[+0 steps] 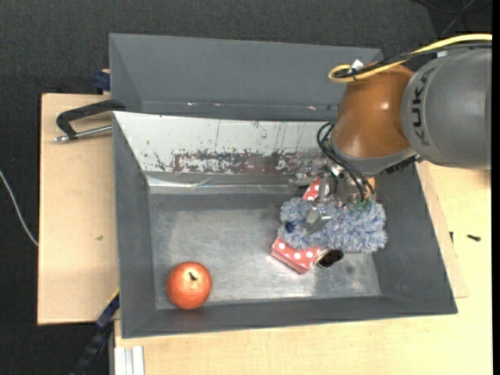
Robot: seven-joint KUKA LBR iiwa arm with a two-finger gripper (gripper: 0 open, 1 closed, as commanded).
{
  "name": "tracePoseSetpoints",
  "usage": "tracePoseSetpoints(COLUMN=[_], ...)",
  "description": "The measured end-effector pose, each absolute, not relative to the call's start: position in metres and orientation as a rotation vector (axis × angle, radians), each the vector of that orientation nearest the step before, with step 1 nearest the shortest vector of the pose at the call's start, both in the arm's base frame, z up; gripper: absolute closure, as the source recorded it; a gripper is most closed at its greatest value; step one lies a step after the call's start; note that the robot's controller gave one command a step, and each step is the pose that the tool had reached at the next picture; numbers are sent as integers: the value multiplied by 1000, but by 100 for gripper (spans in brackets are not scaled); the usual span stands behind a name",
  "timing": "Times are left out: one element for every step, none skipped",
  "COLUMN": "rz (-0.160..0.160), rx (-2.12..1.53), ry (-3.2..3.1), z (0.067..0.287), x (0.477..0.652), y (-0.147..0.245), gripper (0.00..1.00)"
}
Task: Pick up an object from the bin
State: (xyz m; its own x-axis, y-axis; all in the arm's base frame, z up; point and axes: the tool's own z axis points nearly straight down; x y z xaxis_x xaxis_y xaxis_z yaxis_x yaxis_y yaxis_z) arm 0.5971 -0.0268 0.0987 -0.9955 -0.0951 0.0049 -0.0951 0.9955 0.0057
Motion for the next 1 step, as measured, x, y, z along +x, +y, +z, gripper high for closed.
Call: tracePoseSetpoints(rz=[-9], rx=[149], ry=[-3133], z=[99], x=[597], y=[-27], gripper=[100])
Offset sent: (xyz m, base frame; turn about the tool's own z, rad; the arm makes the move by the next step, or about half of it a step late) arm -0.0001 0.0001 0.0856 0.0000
